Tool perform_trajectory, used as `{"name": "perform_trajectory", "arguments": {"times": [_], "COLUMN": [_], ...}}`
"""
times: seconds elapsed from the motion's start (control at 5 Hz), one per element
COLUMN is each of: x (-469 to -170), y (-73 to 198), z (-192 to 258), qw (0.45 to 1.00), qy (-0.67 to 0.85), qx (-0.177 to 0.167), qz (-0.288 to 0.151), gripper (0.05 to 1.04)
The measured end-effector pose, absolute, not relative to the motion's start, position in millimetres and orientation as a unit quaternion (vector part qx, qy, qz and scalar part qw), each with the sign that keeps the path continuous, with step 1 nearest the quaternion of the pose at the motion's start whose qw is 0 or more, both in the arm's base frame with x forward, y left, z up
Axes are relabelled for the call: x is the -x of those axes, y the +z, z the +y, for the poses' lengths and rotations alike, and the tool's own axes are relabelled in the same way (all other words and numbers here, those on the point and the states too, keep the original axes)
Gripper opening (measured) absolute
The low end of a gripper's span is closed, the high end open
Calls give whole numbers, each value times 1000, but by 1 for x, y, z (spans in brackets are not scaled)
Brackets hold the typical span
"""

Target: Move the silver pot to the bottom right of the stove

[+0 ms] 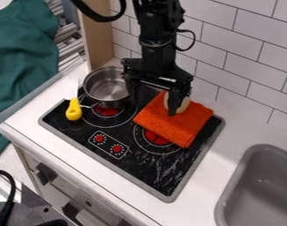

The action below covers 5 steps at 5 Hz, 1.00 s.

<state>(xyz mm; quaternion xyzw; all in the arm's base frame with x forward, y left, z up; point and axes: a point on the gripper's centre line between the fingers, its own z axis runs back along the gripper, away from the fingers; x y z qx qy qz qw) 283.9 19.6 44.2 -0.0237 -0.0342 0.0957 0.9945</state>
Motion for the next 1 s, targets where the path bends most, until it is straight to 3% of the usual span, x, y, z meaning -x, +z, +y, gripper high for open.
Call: {"name": "perform_trajectory", "arguments": {"times": [0.2, 0.6, 1.0], "x": [-280, -301, -321], "y": [35, 21, -11], "z": [20, 82, 106], "qw": [995, 995, 995], "qy": [92, 100, 89], "qx": [22, 5, 11], "qz": [-17, 1, 36], "gripper": [1007, 1007, 1007]}}
